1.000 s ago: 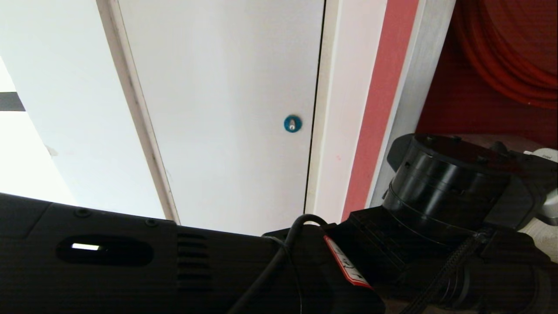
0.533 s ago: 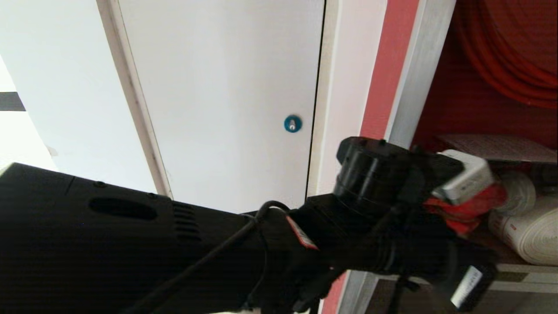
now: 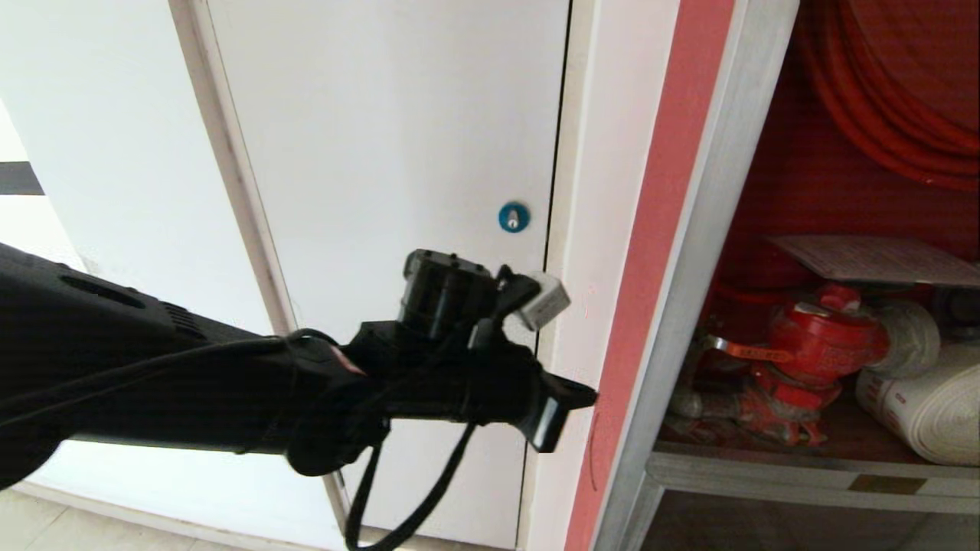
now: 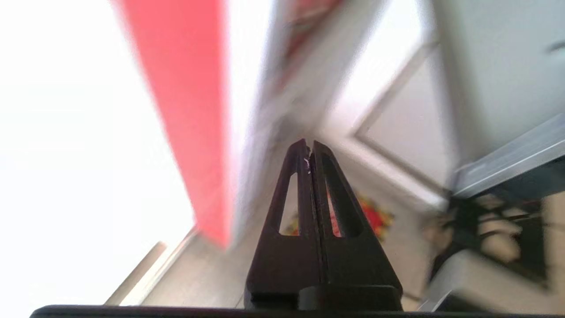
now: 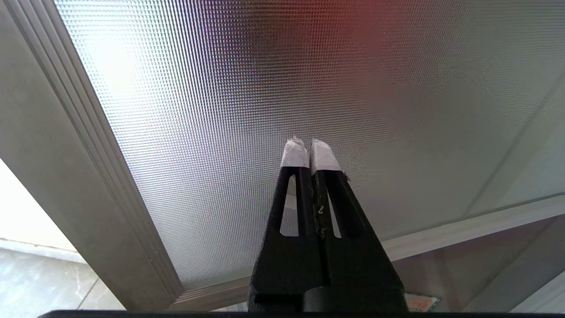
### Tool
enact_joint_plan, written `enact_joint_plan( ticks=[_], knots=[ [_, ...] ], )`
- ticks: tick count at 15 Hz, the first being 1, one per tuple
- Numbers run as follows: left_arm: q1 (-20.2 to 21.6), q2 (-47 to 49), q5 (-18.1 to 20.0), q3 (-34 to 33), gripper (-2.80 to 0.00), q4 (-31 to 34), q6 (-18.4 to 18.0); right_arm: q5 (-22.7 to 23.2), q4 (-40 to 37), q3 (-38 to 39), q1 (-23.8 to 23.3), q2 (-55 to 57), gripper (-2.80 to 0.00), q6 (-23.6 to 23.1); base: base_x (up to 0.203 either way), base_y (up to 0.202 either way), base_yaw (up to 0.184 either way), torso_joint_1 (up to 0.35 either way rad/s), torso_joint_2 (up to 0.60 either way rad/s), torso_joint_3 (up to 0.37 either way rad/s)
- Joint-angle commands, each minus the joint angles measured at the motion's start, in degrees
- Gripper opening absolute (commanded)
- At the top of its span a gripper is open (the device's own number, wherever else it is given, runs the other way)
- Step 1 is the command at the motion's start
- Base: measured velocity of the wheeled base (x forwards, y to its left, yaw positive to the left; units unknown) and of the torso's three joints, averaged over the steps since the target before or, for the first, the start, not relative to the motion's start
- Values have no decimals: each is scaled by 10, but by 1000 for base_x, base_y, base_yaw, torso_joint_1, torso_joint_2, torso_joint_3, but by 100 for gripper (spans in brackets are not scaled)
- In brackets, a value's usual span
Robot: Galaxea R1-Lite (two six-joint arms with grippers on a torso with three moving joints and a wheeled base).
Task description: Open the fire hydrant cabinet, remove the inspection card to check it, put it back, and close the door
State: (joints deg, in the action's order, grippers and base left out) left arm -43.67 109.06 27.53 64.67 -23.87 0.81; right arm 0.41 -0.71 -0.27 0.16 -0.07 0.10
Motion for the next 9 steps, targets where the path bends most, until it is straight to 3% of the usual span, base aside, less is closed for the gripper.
enact_joint_plan(
  ticks=[1,7,9],
  knots=[
    [68,-97,2,-84,-280,-1,-10,0,0,0,-1,-1,-280,0,0,0,0,0,0,0],
    [264,-363,4,-254,-280,5,-67,0,0,0,0,-1,-280,0,0,0,0,0,0,0],
    [294,-454,2,-295,-280,7,-74,0,0,0,-1,-1,-280,0,0,0,0,0,0,0]
  ],
)
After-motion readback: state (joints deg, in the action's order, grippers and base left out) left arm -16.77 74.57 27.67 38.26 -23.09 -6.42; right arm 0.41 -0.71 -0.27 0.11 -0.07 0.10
